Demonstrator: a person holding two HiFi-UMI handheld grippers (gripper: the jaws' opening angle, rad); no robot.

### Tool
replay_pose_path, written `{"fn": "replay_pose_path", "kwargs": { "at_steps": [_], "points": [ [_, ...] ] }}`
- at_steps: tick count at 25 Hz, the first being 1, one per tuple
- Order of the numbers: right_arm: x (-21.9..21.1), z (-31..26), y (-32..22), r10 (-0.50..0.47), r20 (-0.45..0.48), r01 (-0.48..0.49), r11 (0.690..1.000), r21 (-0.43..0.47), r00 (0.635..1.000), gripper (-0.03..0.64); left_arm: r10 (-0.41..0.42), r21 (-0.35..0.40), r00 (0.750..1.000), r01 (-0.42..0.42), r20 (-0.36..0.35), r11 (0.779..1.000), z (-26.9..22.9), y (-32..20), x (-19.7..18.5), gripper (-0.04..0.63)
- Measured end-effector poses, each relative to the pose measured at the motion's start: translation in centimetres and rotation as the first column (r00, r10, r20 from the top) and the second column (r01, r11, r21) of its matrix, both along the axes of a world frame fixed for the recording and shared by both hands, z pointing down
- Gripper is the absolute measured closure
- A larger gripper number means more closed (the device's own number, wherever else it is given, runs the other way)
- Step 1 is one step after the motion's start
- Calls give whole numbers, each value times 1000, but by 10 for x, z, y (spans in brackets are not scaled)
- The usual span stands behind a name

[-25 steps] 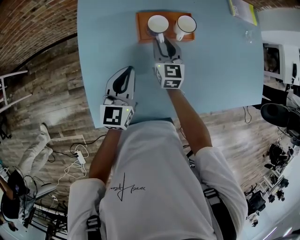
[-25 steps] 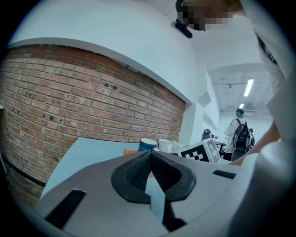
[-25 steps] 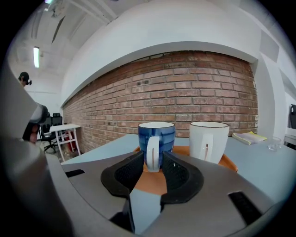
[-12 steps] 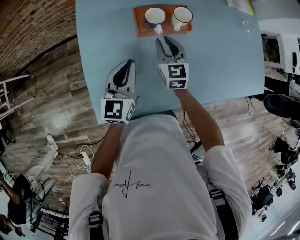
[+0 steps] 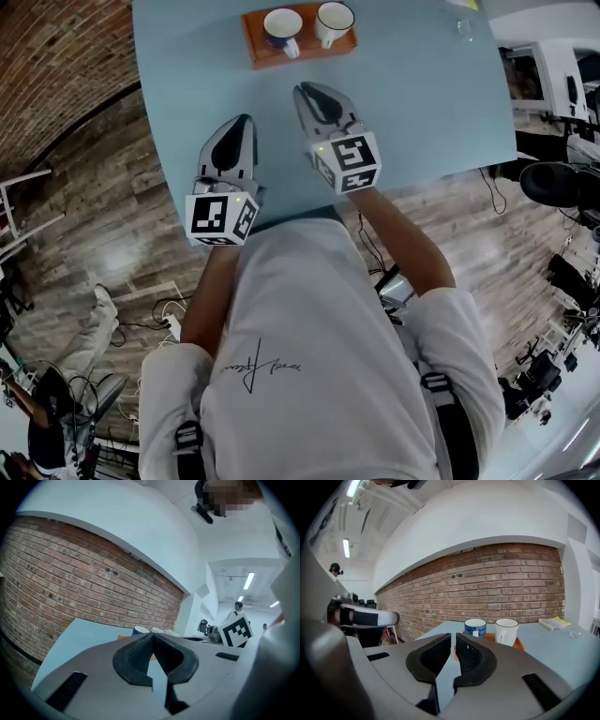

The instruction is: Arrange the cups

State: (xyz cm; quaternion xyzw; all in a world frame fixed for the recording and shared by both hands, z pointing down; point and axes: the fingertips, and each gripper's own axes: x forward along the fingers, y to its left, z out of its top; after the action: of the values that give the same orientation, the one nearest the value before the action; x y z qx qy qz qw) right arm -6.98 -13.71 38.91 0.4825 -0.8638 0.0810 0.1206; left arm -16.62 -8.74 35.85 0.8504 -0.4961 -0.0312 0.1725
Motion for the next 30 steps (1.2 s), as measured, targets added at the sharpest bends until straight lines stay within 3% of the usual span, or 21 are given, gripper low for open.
{"fn": "replay_pose_path", "kwargs": {
  "at_steps": [11, 22, 30],
  "points": [
    [21, -72, 22, -4, 65, 1, 998, 55, 998, 594, 23, 17, 1000, -22, -14, 1000, -31, 4, -11, 588],
    [3, -108, 68, -78, 79, 74, 996, 53, 994, 597, 76, 38, 996, -78, 36, 996, -54, 22, -2, 588],
    [4, -124, 82, -81, 95, 76, 996, 52, 992, 597, 103, 70, 994, -105, 35, 992, -78, 37, 2, 588]
  ]
}}
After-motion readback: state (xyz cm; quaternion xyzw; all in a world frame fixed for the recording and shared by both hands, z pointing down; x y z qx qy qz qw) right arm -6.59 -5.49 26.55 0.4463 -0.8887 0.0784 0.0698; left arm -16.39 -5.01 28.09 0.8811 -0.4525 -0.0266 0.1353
